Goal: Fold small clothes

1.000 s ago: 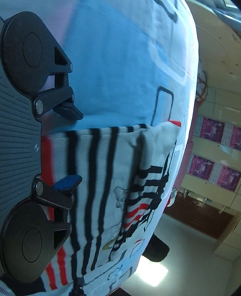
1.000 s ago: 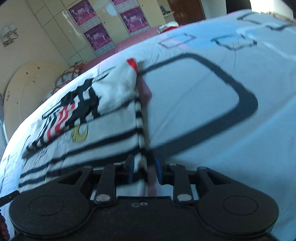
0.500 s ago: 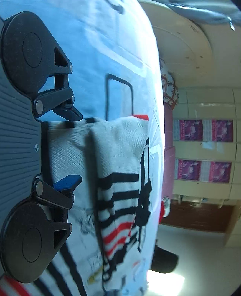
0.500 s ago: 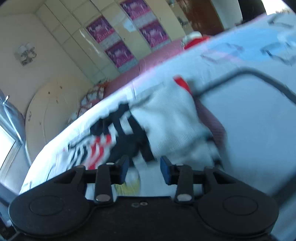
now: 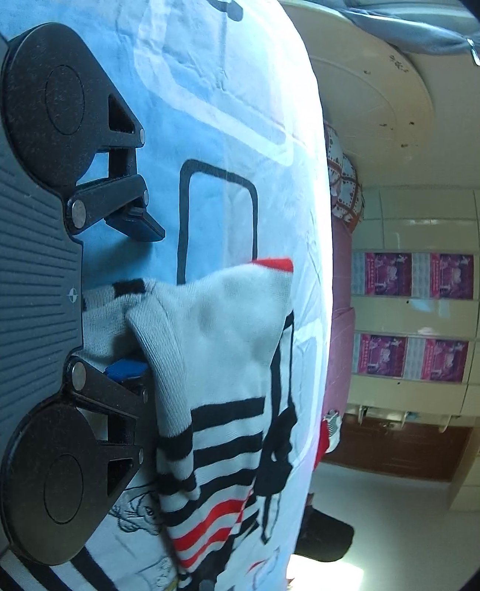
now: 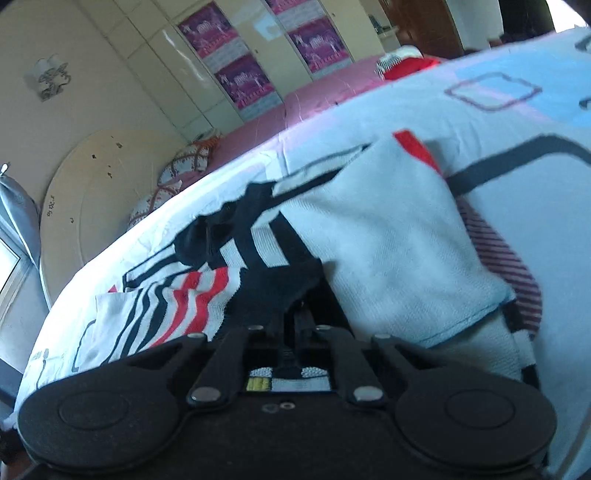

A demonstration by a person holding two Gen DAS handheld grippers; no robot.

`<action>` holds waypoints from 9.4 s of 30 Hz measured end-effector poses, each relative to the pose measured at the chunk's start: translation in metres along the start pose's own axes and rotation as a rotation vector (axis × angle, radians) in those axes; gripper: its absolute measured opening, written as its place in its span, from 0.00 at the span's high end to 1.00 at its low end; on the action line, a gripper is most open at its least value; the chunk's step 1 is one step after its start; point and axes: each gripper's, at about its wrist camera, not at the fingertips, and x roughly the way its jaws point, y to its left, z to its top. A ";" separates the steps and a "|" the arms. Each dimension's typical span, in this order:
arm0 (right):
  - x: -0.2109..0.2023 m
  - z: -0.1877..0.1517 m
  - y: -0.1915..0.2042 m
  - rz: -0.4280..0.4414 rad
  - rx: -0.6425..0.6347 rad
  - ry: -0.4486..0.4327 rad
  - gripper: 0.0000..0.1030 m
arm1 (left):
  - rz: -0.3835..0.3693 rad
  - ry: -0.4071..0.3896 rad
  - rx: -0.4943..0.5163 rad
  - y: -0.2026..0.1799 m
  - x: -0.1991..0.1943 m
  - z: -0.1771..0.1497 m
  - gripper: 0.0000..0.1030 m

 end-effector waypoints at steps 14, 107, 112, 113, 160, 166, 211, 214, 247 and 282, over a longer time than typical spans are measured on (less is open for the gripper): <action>-0.057 -0.004 -0.007 -0.031 -0.014 -0.101 0.68 | -0.048 0.037 -0.007 0.010 -0.031 -0.006 0.36; -0.163 0.051 -0.015 0.169 -0.143 -0.161 0.94 | -0.550 -0.197 -0.572 0.026 -0.115 0.040 0.96; -0.105 0.078 -0.018 0.132 -0.125 -0.127 0.94 | -0.546 -0.136 -0.551 0.028 -0.057 0.068 0.96; -0.094 0.082 -0.020 0.124 -0.118 -0.120 0.94 | -0.546 -0.124 -0.547 0.028 -0.044 0.074 0.96; 0.088 0.101 -0.018 -0.194 -0.315 -0.111 0.95 | -0.154 -0.068 -0.089 -0.006 0.064 0.119 0.95; 0.077 0.107 -0.020 -0.190 -0.301 -0.184 0.95 | -0.136 -0.099 -0.117 0.002 0.063 0.120 0.95; 0.100 0.050 0.025 -0.316 -0.506 -0.064 0.94 | -0.120 -0.022 0.160 -0.075 0.052 0.089 0.26; 0.088 0.058 -0.002 -0.290 -0.462 -0.070 0.98 | -0.085 -0.023 0.165 -0.066 0.050 0.088 0.25; 0.026 0.001 -0.002 -0.296 -0.456 -0.058 0.60 | -0.058 0.006 0.047 -0.047 -0.021 0.046 0.25; -0.028 -0.069 -0.009 -0.269 -0.447 -0.046 0.57 | -0.015 0.009 0.017 -0.050 -0.077 -0.011 0.25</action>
